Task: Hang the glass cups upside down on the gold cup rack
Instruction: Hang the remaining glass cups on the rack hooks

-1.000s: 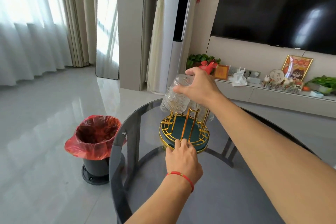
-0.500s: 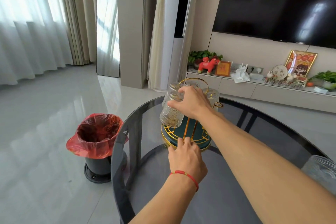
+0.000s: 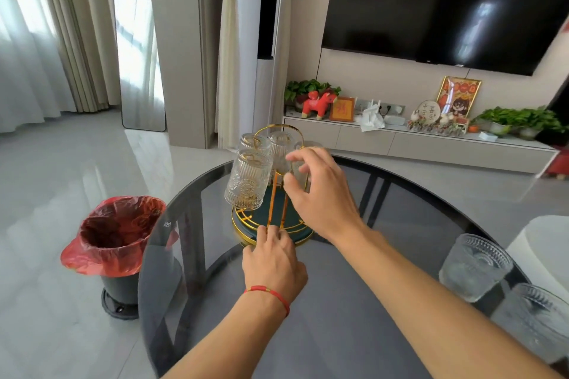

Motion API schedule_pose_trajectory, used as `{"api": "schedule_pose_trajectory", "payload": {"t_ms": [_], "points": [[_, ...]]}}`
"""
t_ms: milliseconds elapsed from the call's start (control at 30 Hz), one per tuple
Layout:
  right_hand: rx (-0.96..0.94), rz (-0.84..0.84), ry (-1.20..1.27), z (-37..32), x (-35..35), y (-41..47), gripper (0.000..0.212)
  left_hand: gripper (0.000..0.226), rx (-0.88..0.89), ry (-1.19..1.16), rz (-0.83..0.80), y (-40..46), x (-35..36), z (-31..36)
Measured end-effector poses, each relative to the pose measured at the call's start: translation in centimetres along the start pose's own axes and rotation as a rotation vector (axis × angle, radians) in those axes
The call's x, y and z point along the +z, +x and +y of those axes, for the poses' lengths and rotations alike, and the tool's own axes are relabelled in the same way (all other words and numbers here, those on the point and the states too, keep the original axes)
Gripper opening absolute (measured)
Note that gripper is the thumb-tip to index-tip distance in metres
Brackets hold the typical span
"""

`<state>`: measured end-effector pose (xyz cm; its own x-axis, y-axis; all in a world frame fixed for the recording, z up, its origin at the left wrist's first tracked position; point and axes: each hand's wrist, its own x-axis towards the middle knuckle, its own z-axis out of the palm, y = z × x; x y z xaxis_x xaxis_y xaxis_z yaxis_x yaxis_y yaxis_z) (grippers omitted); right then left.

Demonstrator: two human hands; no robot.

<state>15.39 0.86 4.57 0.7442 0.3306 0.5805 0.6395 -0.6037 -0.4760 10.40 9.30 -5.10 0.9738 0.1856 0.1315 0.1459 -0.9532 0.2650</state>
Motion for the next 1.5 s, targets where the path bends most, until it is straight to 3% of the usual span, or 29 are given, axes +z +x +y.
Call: {"api": "schedule_pose_trajectory", "payload": {"t_ms": [133,267,467,533,600,667,733,867,1067,1267,1367,1500], "points": [[0.05,-0.001,0.029,2.9,-4.3,-7.3,0.026,0.059,0.043,-0.03,-0.016,-0.5,0.9,1.4],[0.171,0.033,0.025,6.2,-8.4,-12.8,0.027,0.069,0.188,-0.25,-0.051,-1.6,1.2,3.5],[0.429,0.331,-0.108,10.2,-16.0,-16.4,0.025,0.058,0.283,-0.47,-0.109,-3.4,0.6,5.7],[0.589,0.326,-0.234,11.8,-18.1,-17.6,0.041,0.053,0.292,-0.521,-0.14,-3.8,0.6,6.2],[0.808,0.209,-0.313,13.5,-19.1,-19.0,0.077,0.048,0.288,-0.57,-0.176,-4.1,0.6,6.2],[0.997,0.116,-0.175,15.0,-19.7,-20.5,0.111,0.045,0.277,-0.603,-0.203,-4.3,0.7,6.4],[1.07,0.087,0.05,16.1,-20.1,-21.6,0.129,0.043,0.261,-0.641,-0.22,-4.4,0.8,6.8],[1.018,0.077,0.136,16.8,-20.2,-23.0,0.136,0.039,0.265,-0.717,-0.257,-4.6,1.0,8.2],[0.868,-0.081,0.075,16.7,-21.8,-24.0,0.086,0.043,0.371,-0.778,-0.336,-6.1,1.0,10.3],[0.655,-0.371,0.316,12.6,-20.1,-22.6,0.068,0.089,0.532,-0.828,-0.568,-8.5,1.0,11.9],[0.575,-0.429,0.388,10.9,-17.5,-20.8,0.072,0.094,0.481,-0.903,-0.536,-8.8,0.3,11.8],[0.586,-0.365,0.488,9.6,-15.1,-18.5,0.084,0.084,0.237,-1.044,-0.491,-7.1,-1.5,9.8]]}}
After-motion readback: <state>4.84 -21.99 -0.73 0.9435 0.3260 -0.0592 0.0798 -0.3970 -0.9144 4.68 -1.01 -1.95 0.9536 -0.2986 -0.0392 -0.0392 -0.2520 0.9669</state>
